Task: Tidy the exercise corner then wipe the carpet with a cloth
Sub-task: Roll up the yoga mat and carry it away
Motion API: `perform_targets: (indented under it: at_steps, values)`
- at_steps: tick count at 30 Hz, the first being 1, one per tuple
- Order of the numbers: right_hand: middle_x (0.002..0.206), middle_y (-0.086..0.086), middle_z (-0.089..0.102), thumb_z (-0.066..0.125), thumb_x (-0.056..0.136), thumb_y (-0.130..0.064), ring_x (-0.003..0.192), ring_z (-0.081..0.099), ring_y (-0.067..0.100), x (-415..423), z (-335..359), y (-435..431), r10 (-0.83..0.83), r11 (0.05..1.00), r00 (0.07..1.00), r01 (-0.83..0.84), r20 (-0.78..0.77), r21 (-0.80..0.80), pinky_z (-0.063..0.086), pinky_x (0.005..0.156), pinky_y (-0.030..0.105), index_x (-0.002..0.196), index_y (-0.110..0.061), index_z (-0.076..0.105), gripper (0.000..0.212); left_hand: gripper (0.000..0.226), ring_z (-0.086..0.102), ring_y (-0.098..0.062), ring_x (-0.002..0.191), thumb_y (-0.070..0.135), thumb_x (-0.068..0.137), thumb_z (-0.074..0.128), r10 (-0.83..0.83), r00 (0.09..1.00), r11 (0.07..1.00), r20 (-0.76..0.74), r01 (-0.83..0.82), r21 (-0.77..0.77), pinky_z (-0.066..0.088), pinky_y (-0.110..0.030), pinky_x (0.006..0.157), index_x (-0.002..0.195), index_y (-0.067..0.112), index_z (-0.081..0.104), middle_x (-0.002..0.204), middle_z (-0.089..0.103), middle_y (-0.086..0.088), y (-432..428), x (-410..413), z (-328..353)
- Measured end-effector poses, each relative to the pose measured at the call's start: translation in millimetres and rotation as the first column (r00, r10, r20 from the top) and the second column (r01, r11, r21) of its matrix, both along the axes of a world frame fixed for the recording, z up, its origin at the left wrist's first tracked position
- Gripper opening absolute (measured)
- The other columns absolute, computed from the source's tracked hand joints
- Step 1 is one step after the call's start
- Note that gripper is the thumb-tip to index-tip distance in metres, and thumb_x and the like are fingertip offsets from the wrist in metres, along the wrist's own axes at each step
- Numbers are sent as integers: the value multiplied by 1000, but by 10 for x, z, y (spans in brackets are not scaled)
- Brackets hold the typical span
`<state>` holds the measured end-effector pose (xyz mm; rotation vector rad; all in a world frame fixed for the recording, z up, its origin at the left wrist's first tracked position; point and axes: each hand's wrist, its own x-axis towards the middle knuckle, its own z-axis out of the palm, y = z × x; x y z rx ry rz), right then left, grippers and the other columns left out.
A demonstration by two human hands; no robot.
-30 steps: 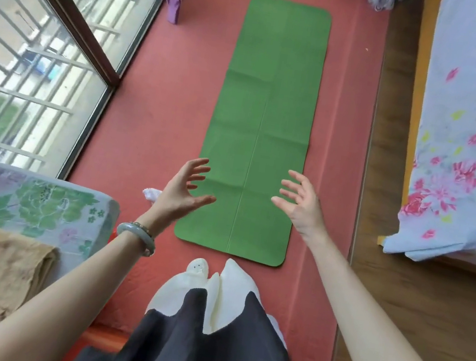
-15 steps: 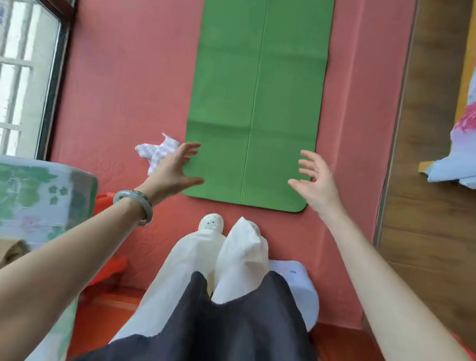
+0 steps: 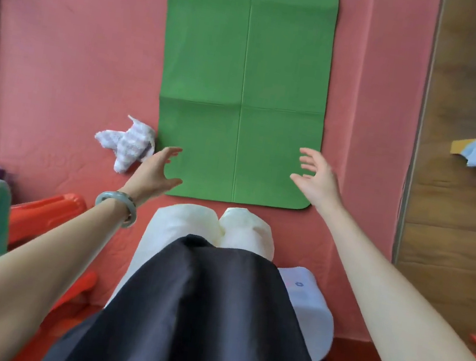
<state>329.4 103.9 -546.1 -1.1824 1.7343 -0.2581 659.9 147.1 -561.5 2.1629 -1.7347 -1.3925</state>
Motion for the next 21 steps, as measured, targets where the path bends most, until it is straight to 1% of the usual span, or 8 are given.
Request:
perform_targets:
  at_steps: [5,8,13,15,18,21]
  values:
    - [129,8,54,63,80,0,117,52,19,41,-824,-114,102,995,994,-102,-24,25,45,99,34,133,-15,46,57,73,46,-24,124,10,77,74,-39,999,999,32,39,3,37,-37,107,139,14,37,137,48,-9,-164,32,-773]
    - [130,8,54,64,80,-1,119,51,20,20,-1389,-88,168,985,984,-165,-56,51,45,99,35,133,-15,47,57,72,45,-25,125,10,78,73,-94,994,995,64,91,46,35,-38,108,140,15,36,138,48,-9,-127,92,-1350]
    - [133,8,53,64,80,-3,123,49,21,-74,-2241,33,288,954,953,-278,-88,114,41,105,41,134,-16,46,58,73,44,-25,126,14,78,74,-103,992,986,79,92,136,34,-39,109,140,16,36,139,47,-9,43,162,-2233]
    - [134,8,53,65,80,-5,124,48,21,-111,-2537,99,335,937,938,-322,-90,134,40,105,43,134,-17,47,58,74,44,-26,126,15,78,74,-134,988,981,73,122,149,34,-38,108,141,15,35,139,47,-9,131,172,-2541]
    - [138,4,49,66,81,-8,128,44,21,-133,-2909,190,422,901,900,-405,-103,158,36,109,40,133,-19,47,57,75,43,-25,127,16,78,74,-191,980,971,62,180,155,32,-36,108,142,17,35,140,46,-7,248,147,-2920]
    - [141,3,44,67,81,-11,132,38,20,-84,-3204,254,518,854,847,-504,-117,133,26,112,32,135,-18,46,58,80,41,-26,129,19,75,77,-281,958,958,58,277,69,31,-35,109,142,19,35,141,43,-6,312,134,-3192]
